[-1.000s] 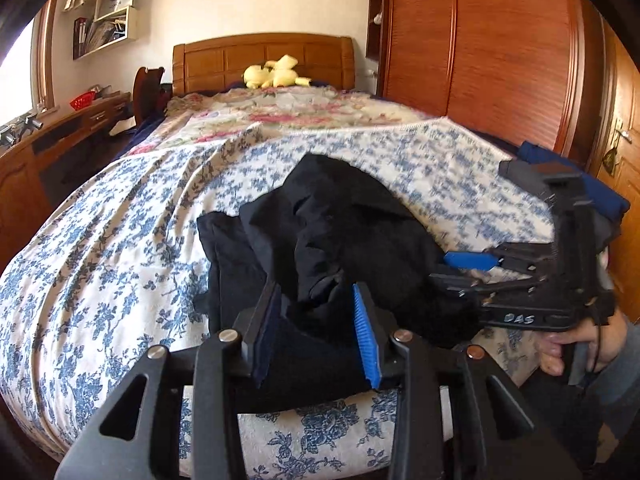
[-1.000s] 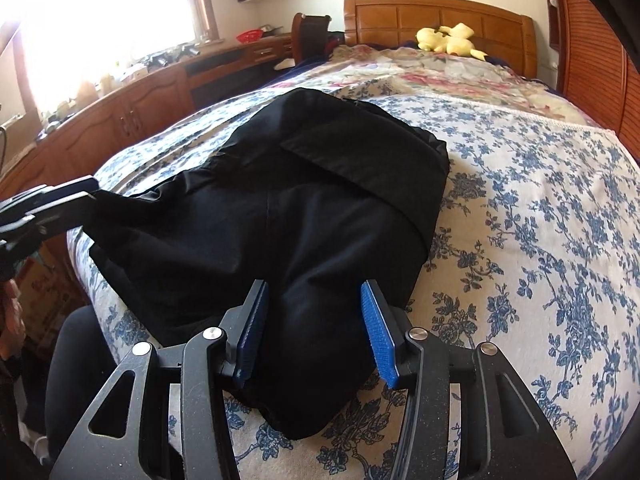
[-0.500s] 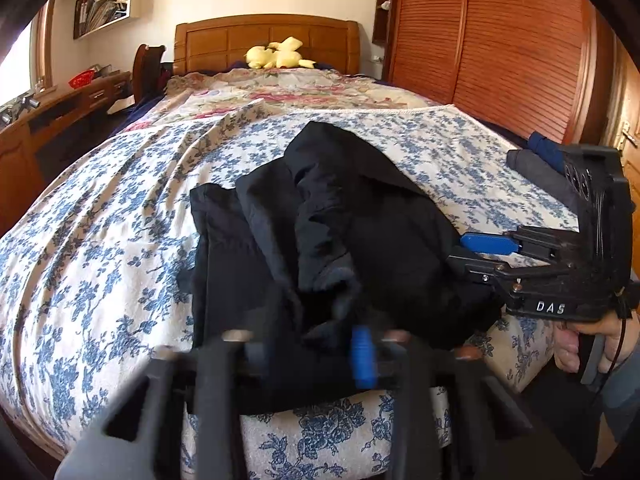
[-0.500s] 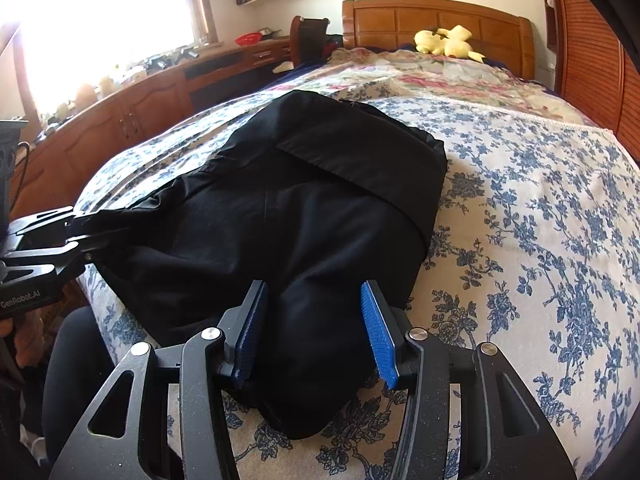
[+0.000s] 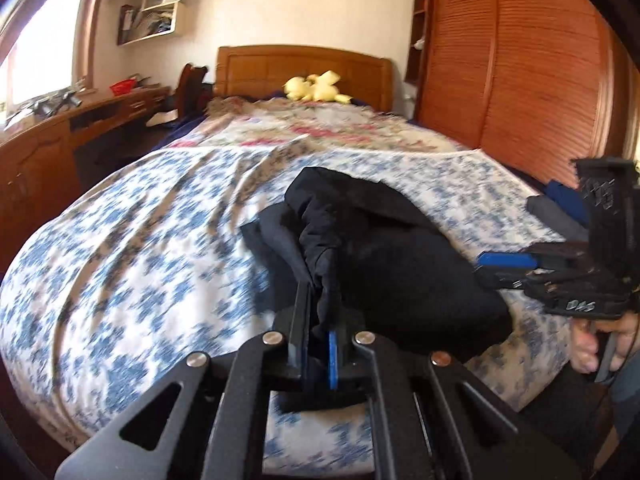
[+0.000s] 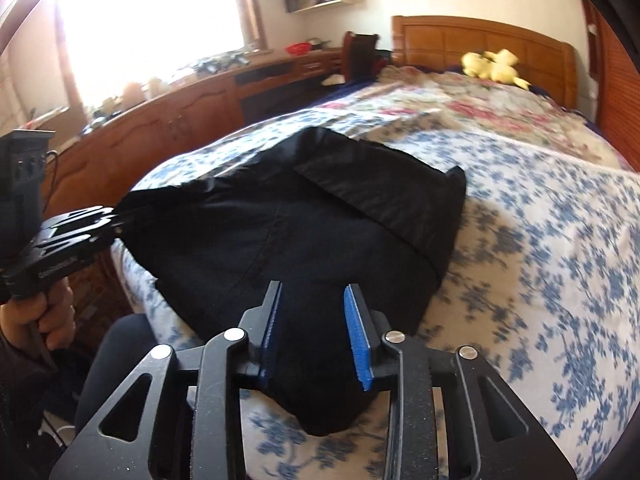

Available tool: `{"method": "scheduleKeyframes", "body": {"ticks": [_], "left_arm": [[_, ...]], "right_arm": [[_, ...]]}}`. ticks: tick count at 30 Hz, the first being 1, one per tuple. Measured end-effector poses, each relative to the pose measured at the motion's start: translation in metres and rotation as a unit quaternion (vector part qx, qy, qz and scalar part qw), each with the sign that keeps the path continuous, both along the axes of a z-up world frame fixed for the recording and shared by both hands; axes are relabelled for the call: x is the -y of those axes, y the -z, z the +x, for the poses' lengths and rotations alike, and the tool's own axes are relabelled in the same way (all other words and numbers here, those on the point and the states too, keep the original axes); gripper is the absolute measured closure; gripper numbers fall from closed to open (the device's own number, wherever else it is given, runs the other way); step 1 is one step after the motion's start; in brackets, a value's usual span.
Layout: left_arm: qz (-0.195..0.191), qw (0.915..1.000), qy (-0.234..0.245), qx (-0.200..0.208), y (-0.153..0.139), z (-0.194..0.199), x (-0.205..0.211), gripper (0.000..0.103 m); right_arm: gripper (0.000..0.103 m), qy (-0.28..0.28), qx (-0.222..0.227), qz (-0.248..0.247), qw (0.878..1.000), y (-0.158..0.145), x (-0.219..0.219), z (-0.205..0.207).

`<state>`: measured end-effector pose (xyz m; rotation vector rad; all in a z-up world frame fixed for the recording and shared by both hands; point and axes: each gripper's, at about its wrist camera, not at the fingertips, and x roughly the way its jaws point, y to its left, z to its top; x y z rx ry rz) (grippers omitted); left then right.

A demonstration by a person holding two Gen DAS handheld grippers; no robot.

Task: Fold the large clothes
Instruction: 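Move both open tools to the folded coat bundle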

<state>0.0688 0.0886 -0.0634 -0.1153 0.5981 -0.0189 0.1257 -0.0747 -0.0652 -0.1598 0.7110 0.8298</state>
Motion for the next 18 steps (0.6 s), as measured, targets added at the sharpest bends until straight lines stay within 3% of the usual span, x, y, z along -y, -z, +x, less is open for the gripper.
{"method": "scheduleKeyframes", "body": {"ticks": [6,10,18], "left_arm": [[-0.009,0.9992,-0.008,-0.037,0.036,-0.005,-0.013,0.098],[0.002,0.9992,-0.011,-0.039,0.042,-0.006,-0.009,0.095],[-0.007,0.9987,-0.027,-0.042,0.036,-0.006,-0.014,0.088]], "right_arm": [[0.074,-0.027,-0.013,-0.041,0.999,0.023,-0.024,-0.004],[0.074,-0.037,-0.019,-0.060,0.997,0.044,-0.025,-0.003],[0.073,-0.041,0.005,-0.049,0.998,0.024,-0.007,0.013]]}}
